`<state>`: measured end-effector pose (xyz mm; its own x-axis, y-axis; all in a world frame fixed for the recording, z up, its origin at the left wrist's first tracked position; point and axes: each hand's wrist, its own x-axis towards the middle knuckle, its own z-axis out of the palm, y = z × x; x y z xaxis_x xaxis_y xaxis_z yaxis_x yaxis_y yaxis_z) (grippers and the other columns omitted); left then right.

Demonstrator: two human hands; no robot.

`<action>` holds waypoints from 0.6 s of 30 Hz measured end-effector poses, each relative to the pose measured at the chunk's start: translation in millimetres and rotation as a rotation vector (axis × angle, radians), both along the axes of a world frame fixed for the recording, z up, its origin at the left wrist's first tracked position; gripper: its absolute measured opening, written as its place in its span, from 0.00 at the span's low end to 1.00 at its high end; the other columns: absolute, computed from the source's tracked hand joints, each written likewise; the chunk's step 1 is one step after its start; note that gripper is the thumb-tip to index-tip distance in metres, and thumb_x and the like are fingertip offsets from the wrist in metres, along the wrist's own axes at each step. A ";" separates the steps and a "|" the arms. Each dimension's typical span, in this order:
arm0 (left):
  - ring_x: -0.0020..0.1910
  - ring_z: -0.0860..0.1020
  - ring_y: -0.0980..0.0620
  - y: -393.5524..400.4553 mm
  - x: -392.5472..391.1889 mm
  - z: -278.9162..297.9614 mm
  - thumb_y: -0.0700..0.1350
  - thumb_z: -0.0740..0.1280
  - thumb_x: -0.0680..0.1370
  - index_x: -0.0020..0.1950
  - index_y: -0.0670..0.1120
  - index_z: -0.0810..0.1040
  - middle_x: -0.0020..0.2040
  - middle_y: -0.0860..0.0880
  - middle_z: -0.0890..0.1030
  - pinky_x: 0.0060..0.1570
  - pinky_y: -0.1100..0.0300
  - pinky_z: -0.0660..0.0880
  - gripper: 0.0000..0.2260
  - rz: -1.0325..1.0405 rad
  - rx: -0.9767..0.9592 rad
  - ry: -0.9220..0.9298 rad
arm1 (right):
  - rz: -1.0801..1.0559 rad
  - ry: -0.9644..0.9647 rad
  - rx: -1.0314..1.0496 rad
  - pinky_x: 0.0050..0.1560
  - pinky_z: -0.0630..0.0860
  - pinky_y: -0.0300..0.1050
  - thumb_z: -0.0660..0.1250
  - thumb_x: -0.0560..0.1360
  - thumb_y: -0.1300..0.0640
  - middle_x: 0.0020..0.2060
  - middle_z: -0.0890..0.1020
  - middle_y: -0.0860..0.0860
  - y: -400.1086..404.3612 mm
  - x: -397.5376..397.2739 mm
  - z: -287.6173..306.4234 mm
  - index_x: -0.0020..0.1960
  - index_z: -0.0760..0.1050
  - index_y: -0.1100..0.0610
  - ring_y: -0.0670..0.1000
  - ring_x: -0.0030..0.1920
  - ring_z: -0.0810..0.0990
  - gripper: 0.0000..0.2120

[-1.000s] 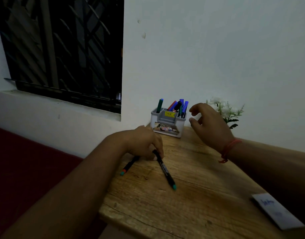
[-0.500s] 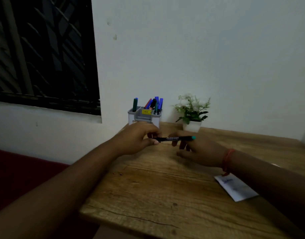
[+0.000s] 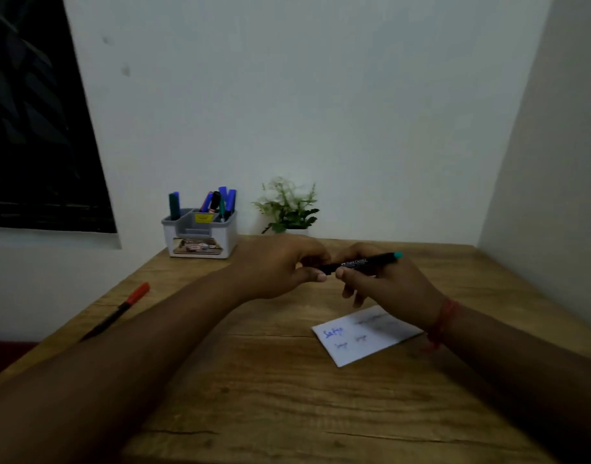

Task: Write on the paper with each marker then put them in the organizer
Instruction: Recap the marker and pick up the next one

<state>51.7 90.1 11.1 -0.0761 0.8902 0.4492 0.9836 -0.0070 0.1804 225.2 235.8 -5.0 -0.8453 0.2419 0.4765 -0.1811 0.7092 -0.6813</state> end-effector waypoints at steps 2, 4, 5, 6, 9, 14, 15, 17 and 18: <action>0.44 0.74 0.67 17.6 12.5 0.4 0.52 0.70 0.76 0.54 0.52 0.79 0.47 0.57 0.80 0.41 0.72 0.69 0.08 -0.037 0.012 0.011 | -0.036 -0.017 0.042 0.36 0.83 0.43 0.70 0.79 0.57 0.40 0.85 0.51 14.0 12.5 1.5 0.55 0.80 0.55 0.47 0.38 0.86 0.06; 0.44 0.75 0.64 36.4 22.9 -1.3 0.49 0.71 0.76 0.52 0.48 0.80 0.47 0.54 0.80 0.42 0.71 0.70 0.08 -0.093 0.042 0.001 | -0.075 -0.016 0.072 0.35 0.83 0.41 0.71 0.78 0.58 0.41 0.85 0.51 29.0 20.9 3.0 0.55 0.80 0.56 0.45 0.37 0.86 0.06; 0.44 0.76 0.60 46.5 26.2 -4.0 0.49 0.72 0.76 0.51 0.49 0.79 0.45 0.54 0.80 0.43 0.65 0.73 0.07 -0.130 0.059 -0.017 | -0.091 -0.006 0.084 0.35 0.83 0.42 0.72 0.77 0.58 0.41 0.85 0.51 35.9 24.1 2.9 0.54 0.80 0.56 0.45 0.38 0.86 0.06; 0.44 0.77 0.58 54.6 27.1 -7.0 0.48 0.72 0.75 0.50 0.49 0.78 0.44 0.54 0.79 0.43 0.57 0.75 0.06 -0.151 0.073 -0.032 | -0.104 0.008 0.096 0.35 0.84 0.43 0.72 0.77 0.59 0.42 0.85 0.51 41.3 25.3 1.9 0.53 0.80 0.57 0.46 0.38 0.86 0.06; 0.43 0.77 0.56 80.3 25.5 -21.1 0.49 0.70 0.76 0.48 0.49 0.78 0.43 0.54 0.79 0.41 0.50 0.75 0.05 -0.164 0.125 0.023 | -0.141 0.052 0.071 0.37 0.84 0.42 0.73 0.76 0.59 0.42 0.85 0.51 58.4 27.8 -10.2 0.50 0.81 0.58 0.48 0.39 0.86 0.05; 0.44 0.76 0.52 97.8 23.1 -42.4 0.49 0.65 0.77 0.46 0.46 0.78 0.42 0.51 0.79 0.52 0.50 0.73 0.08 -0.175 0.261 0.219 | -0.164 0.111 0.113 0.40 0.83 0.49 0.74 0.75 0.62 0.38 0.85 0.50 69.4 22.5 -24.1 0.46 0.82 0.58 0.47 0.38 0.84 0.01; 0.45 0.76 0.53 99.9 19.5 -45.1 0.49 0.65 0.77 0.47 0.46 0.78 0.43 0.52 0.79 0.57 0.50 0.71 0.07 -0.168 0.279 0.232 | -0.163 0.118 0.098 0.40 0.82 0.51 0.74 0.75 0.62 0.38 0.85 0.49 69.4 21.3 -24.4 0.46 0.82 0.58 0.47 0.37 0.84 0.01; 0.46 0.75 0.55 100.6 14.1 -48.2 0.48 0.66 0.77 0.47 0.47 0.78 0.43 0.54 0.78 0.62 0.48 0.69 0.05 -0.168 0.296 0.238 | -0.163 0.123 0.062 0.39 0.82 0.54 0.74 0.75 0.61 0.37 0.85 0.50 68.9 20.3 -24.3 0.45 0.82 0.57 0.48 0.36 0.85 0.02; 0.46 0.75 0.57 100.8 12.4 -49.0 0.47 0.67 0.77 0.48 0.47 0.78 0.44 0.54 0.78 0.63 0.47 0.68 0.04 -0.173 0.299 0.231 | -0.165 0.122 0.054 0.39 0.82 0.54 0.74 0.75 0.61 0.36 0.85 0.50 67.7 20.6 -24.1 0.45 0.82 0.57 0.48 0.36 0.85 0.02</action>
<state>64.1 190.9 -37.9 0.1963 0.7089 0.6774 0.9776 -0.1947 -0.0795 245.8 303.6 -29.1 -0.7317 0.3434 0.5888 -0.1385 0.7709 -0.6217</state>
